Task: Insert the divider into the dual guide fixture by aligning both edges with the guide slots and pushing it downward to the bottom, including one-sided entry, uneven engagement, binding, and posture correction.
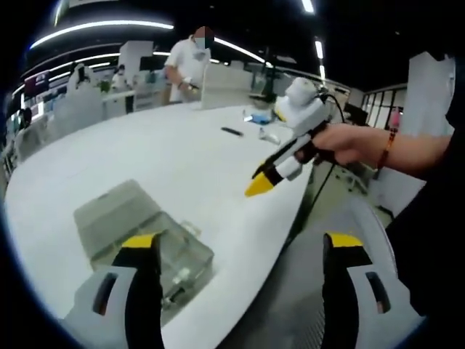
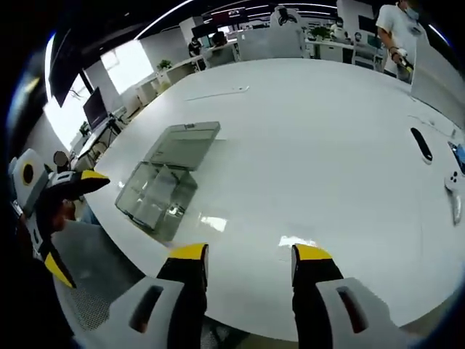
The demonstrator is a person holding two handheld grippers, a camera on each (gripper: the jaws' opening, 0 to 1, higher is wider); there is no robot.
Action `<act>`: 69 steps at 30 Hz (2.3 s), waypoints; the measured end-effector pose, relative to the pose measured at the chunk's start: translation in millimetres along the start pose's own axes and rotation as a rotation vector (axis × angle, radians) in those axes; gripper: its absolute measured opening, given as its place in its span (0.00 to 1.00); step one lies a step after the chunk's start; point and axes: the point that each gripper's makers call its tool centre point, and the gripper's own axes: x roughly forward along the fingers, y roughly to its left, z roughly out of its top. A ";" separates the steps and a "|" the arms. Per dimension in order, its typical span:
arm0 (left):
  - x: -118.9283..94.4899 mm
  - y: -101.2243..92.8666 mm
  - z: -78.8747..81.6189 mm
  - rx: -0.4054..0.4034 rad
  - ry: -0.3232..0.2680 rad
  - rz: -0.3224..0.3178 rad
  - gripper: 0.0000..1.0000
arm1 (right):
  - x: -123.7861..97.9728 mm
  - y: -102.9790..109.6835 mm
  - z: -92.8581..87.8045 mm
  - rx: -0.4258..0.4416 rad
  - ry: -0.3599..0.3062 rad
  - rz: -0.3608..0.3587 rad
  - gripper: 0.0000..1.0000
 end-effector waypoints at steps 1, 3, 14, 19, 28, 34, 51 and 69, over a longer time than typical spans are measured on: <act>1.0 -0.2 -0.5 -0.001 0.002 -0.003 0.92 | 1.7 -2.7 -1.5 0.005 0.009 -0.003 0.43; 1.8 0.3 -0.9 -0.005 0.003 -0.004 0.92 | 4.1 -7.0 -3.5 0.010 0.021 -0.006 0.44; 2.0 1.8 -1.9 -0.005 -0.014 -0.010 0.96 | 9.4 -14.7 -5.6 -0.001 0.049 -0.014 0.44; 1.1 1.0 -5.9 -0.004 -0.001 -0.007 0.97 | 13.8 -18.9 -10.7 -0.013 0.081 -0.030 0.43; 0.1 5.3 -10.0 -0.037 -0.001 0.002 0.96 | 17.9 -26.0 -18.2 -0.017 0.128 -0.054 0.43; 3.9 7.2 -9.2 -0.052 -0.001 -0.015 0.95 | 22.7 -32.9 -20.7 -0.020 0.152 -0.070 0.43; 8.0 15.4 -4.0 -0.077 -0.011 -0.007 0.94 | 35.7 -44.7 -26.7 -0.024 0.209 -0.101 0.41; 10.8 24.1 -8.2 -0.102 -0.008 -0.003 0.93 | 49.3 -49.4 -25.2 -0.048 0.248 -0.165 0.40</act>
